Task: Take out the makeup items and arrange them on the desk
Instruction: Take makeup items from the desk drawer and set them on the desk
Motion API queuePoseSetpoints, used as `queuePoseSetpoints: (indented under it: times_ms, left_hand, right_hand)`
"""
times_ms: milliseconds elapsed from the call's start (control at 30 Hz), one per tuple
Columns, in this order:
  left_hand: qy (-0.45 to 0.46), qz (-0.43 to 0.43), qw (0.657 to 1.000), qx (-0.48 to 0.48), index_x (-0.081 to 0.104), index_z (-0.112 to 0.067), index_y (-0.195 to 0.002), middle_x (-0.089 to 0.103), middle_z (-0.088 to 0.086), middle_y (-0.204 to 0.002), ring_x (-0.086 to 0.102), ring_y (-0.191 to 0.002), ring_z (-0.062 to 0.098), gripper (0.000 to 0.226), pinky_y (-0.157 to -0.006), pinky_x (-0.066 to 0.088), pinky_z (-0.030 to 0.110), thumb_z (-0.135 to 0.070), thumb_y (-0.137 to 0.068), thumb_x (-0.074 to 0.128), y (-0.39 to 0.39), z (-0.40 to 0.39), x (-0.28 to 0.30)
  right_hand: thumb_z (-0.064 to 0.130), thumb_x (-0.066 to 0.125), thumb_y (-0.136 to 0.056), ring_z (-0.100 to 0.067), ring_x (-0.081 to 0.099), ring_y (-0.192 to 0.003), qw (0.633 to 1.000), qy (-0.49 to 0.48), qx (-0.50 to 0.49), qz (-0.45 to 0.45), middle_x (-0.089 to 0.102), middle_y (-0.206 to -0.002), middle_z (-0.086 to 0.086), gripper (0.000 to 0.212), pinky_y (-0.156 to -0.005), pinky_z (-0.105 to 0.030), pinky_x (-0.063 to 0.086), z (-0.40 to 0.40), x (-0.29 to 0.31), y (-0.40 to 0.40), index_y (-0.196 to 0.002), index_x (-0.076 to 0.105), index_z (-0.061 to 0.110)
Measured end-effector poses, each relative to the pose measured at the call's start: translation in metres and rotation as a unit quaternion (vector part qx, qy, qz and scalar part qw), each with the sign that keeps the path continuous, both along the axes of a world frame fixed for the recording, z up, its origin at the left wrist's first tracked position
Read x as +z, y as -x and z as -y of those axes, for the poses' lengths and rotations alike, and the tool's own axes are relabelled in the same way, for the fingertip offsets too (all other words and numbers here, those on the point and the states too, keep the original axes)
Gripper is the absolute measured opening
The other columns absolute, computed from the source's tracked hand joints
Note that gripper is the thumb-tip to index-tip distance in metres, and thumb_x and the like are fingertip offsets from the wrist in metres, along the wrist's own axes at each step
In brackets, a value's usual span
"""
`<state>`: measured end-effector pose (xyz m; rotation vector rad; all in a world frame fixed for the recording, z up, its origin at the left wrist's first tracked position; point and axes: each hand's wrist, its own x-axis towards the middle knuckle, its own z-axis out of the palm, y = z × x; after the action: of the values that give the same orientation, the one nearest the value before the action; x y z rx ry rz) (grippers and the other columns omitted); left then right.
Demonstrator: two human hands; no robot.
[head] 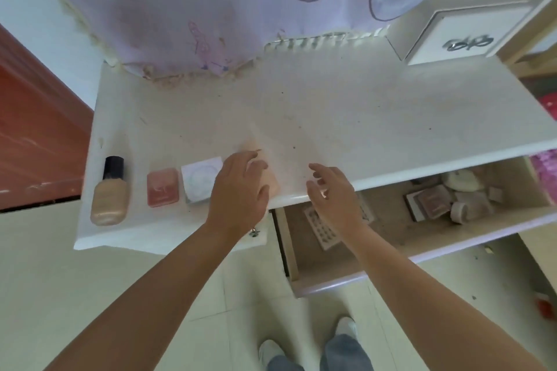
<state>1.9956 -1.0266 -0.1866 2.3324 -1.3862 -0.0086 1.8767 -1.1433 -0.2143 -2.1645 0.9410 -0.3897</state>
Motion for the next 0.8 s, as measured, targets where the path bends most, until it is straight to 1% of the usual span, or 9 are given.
queuePoseSetpoints:
  times_ms: [100, 167, 267, 333, 367, 433, 600, 667, 800]
  left_hand:
    - [0.042, 0.003, 0.995, -0.087, 0.067, 0.001, -0.084, 0.067, 0.02, -0.092, 0.066, -0.085, 0.035, 0.034, -0.073, 0.055, 0.038, 0.003, -0.052, 0.079, 0.051, 0.034, -0.007]
    - [0.049, -0.03, 0.987, -0.148, 0.067, -0.001, -0.083, 0.067, 0.016, -0.09, 0.066, -0.082, 0.031, 0.033, -0.07, 0.055, 0.032, 0.002, -0.052, 0.078, 0.087, 0.056, -0.016]
    - [-0.001, -0.062, 0.978, -0.201, 0.066, -0.003, -0.08, 0.067, 0.012, -0.088, 0.066, -0.081, 0.028, 0.03, -0.063, 0.056, 0.028, 0.0, -0.053, 0.077, 0.131, 0.089, -0.036]
    - [-0.074, -0.097, 0.973, -0.194, 0.062, -0.003, -0.093, 0.062, 0.013, -0.102, 0.06, -0.096, 0.029, 0.026, -0.07, 0.055, 0.03, -0.004, -0.067, 0.068, 0.151, 0.113, -0.048]
    - [-0.119, -0.102, 0.971, -0.182, 0.057, -0.006, -0.103, 0.055, 0.011, -0.112, 0.052, -0.107, 0.027, 0.026, -0.078, 0.051, 0.032, -0.009, -0.077, 0.059, 0.16, 0.123, -0.056]
    - [-0.185, -0.091, 0.964, -0.166, 0.047, -0.011, -0.117, 0.045, 0.006, -0.123, 0.04, -0.117, 0.021, 0.03, -0.087, 0.044, 0.031, -0.016, -0.088, 0.045, 0.172, 0.14, -0.069]
    - [-0.253, -0.104, 0.955, -0.112, 0.041, -0.012, -0.121, 0.043, 0.006, -0.124, 0.039, -0.118, 0.022, 0.033, -0.088, 0.041, 0.031, -0.019, -0.089, 0.046, 0.186, 0.166, -0.081]
    - [-0.265, -0.103, 0.953, -0.103, 0.04, -0.013, -0.122, 0.043, 0.006, -0.125, 0.038, -0.119, 0.023, 0.034, -0.09, 0.041, 0.032, -0.019, -0.09, 0.045, 0.188, 0.171, -0.086]
    - [-0.314, -0.114, 0.938, -0.093, 0.04, -0.01, -0.122, 0.042, 0.008, -0.126, 0.036, -0.121, 0.024, 0.033, -0.092, 0.04, 0.034, -0.016, -0.09, 0.043, 0.191, 0.175, -0.093]
  right_hand:
    - [0.008, 0.053, -0.087, -0.022, 0.056, -0.092, 0.998, 0.007, -0.045, -0.031, 0.062, -0.102, -0.012, 0.025, -0.079, -0.021, 0.039, 0.03, 0.001, 0.058, -0.11, 0.061, 0.002]
    - [0.01, 0.054, -0.087, -0.025, 0.057, -0.094, 0.993, 0.004, -0.057, -0.105, 0.064, -0.099, -0.013, 0.021, -0.079, -0.021, 0.036, 0.06, -0.001, 0.094, -0.103, 0.063, 0.001]
    - [0.014, 0.051, -0.088, -0.022, 0.057, -0.094, 0.968, -0.028, -0.06, -0.242, 0.066, -0.101, -0.012, 0.021, -0.076, -0.022, 0.036, 0.108, -0.01, 0.145, -0.1, 0.063, 0.001]
    - [0.019, 0.052, -0.087, -0.026, 0.057, -0.097, 0.949, -0.022, -0.061, -0.308, 0.065, -0.103, -0.014, 0.025, -0.085, -0.029, 0.042, 0.137, -0.019, 0.169, -0.103, 0.061, 0.001]
    - [0.023, 0.053, -0.087, -0.028, 0.057, -0.099, 0.941, -0.015, -0.055, -0.334, 0.065, -0.105, -0.014, 0.029, -0.089, -0.034, 0.043, 0.148, -0.024, 0.177, -0.105, 0.06, 0.002]
    - [0.031, 0.055, -0.085, -0.03, 0.051, -0.107, 0.925, -0.009, -0.045, -0.378, 0.06, -0.112, -0.016, 0.038, -0.093, -0.037, 0.043, 0.165, -0.038, 0.184, -0.113, 0.055, 0.004]
    - [0.031, 0.059, -0.082, -0.033, 0.03, -0.128, 0.896, 0.017, 0.024, -0.443, 0.029, -0.139, -0.013, 0.06, -0.1, -0.046, 0.034, 0.191, -0.07, 0.174, -0.136, 0.031, 0.024]
    - [0.028, 0.056, -0.084, -0.034, 0.029, -0.128, 0.888, 0.032, 0.04, -0.458, 0.027, -0.139, -0.015, 0.058, -0.098, -0.044, 0.035, 0.199, -0.079, 0.171, -0.136, 0.03, 0.027]
    - [0.029, 0.061, -0.081, -0.039, 0.035, -0.119, 0.891, 0.035, 0.054, -0.45, 0.03, -0.131, -0.019, 0.057, -0.092, -0.043, 0.041, 0.205, -0.087, 0.171, -0.132, 0.036, 0.021]
